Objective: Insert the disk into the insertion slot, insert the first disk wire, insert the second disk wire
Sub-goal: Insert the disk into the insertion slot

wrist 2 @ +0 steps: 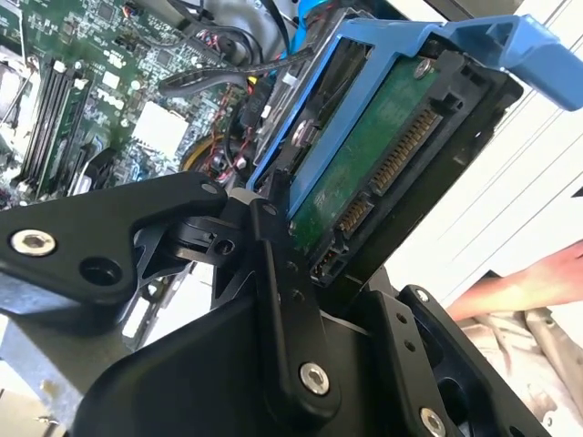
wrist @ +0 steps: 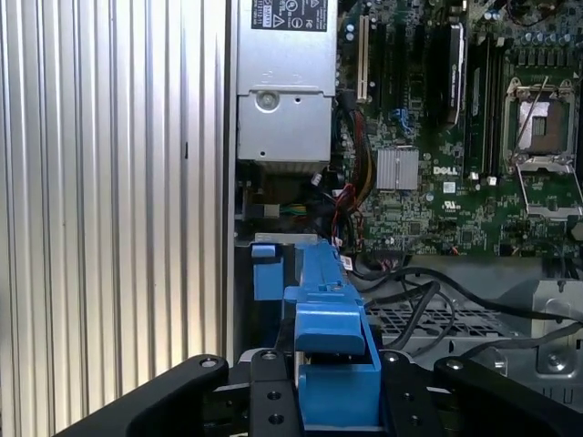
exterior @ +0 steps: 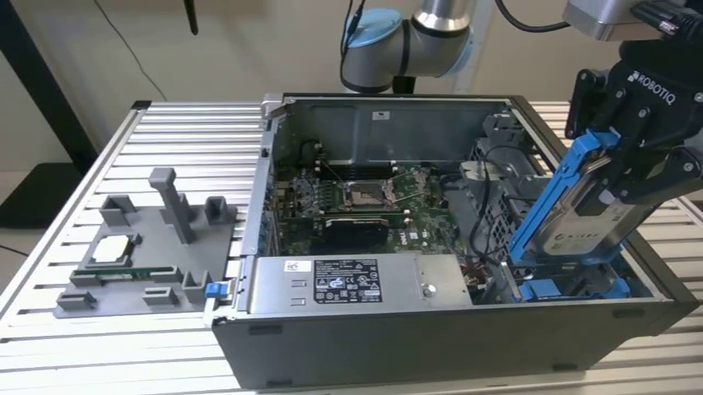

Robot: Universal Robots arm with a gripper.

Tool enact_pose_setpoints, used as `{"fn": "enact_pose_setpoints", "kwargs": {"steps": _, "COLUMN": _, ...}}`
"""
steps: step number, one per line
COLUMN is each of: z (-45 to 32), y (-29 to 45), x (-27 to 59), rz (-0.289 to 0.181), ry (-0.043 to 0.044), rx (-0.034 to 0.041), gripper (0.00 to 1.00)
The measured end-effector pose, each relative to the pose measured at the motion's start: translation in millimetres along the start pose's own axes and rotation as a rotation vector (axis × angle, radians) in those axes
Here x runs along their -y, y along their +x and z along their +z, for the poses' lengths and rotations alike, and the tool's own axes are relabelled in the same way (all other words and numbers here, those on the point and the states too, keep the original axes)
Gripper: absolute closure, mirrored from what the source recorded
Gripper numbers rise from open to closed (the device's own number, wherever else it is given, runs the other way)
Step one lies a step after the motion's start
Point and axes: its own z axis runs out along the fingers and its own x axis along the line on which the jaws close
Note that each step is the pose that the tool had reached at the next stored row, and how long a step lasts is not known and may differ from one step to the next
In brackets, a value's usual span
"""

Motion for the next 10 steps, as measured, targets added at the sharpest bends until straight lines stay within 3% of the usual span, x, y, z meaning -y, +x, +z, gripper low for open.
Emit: {"fn": "enact_pose_setpoints", "kwargs": {"steps": 10, "z": 4.6, "y": 0.1, "x": 0.1, "rz": 0.0, "ry": 0.0, "rx": 0.0, "gripper": 1.0}}
